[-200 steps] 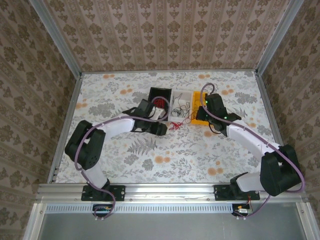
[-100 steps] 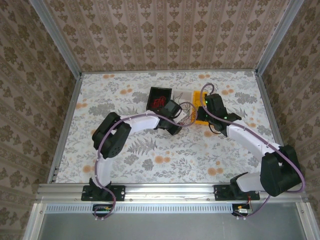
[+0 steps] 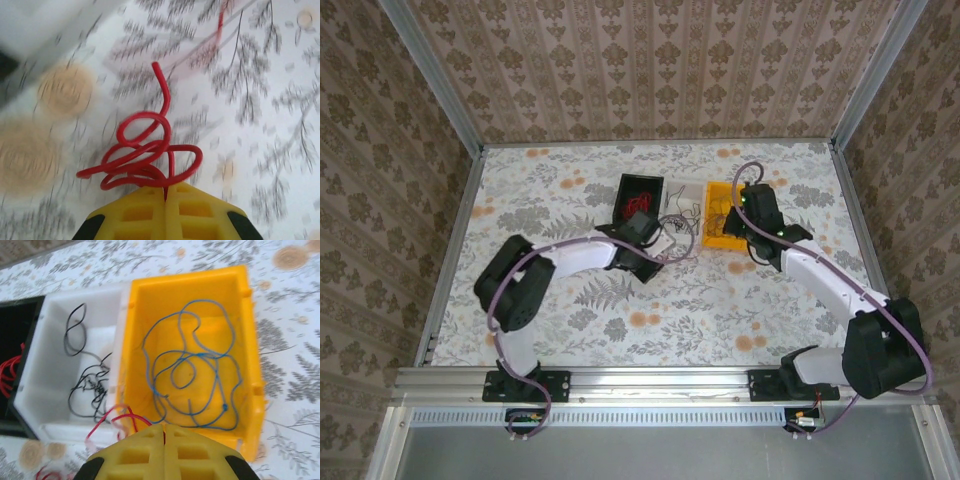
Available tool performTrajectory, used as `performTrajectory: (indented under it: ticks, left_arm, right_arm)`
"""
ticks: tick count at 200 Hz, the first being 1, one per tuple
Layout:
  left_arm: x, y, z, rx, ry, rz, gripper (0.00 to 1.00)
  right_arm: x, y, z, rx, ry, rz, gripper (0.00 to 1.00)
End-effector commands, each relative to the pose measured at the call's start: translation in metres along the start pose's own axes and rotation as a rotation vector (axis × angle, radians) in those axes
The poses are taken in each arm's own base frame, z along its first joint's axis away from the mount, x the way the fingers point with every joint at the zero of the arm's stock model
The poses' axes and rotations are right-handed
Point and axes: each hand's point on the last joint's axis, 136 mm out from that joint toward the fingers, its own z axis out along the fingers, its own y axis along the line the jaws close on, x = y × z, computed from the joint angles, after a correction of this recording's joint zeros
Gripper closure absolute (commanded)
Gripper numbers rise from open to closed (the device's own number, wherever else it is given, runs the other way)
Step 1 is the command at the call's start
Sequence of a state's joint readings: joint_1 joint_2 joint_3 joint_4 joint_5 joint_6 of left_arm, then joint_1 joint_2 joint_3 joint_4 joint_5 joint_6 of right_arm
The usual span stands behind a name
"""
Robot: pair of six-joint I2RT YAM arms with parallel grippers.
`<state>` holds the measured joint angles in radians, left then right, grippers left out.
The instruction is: Untangle the cables
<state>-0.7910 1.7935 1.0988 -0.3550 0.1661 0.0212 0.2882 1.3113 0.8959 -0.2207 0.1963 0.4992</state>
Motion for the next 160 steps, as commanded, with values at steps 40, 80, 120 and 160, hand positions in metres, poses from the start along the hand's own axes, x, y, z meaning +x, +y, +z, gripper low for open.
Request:
performTrajectory:
  ticks: [40,80,120,160]
  left_arm:
    - [0.007,0.009,-0.070,0.204,-0.210,-0.195,1.00]
    - [-0.018,0.045,-0.105,0.192,-0.419,-0.341,1.00]
    - [-0.021,0.124,-0.136,-0.060,-0.599,-0.617,1.00]
    - [-0.003,0.158,-0.148,-0.190,-0.651,-0.760,1.00]
  right_arm:
    - [-0.028,-0.022,-0.019,0.048,-0.085,0.069,0.99]
    - [-0.048,0.035,-0.042,-0.231,-0.127,0.014,0.98]
    - [-0.077,0.087,-0.089,-0.391,-0.205,-0.055,0.97]
    - [-0.104,0.128,-0.097,-0.490,-0.239,-0.054,0.97]
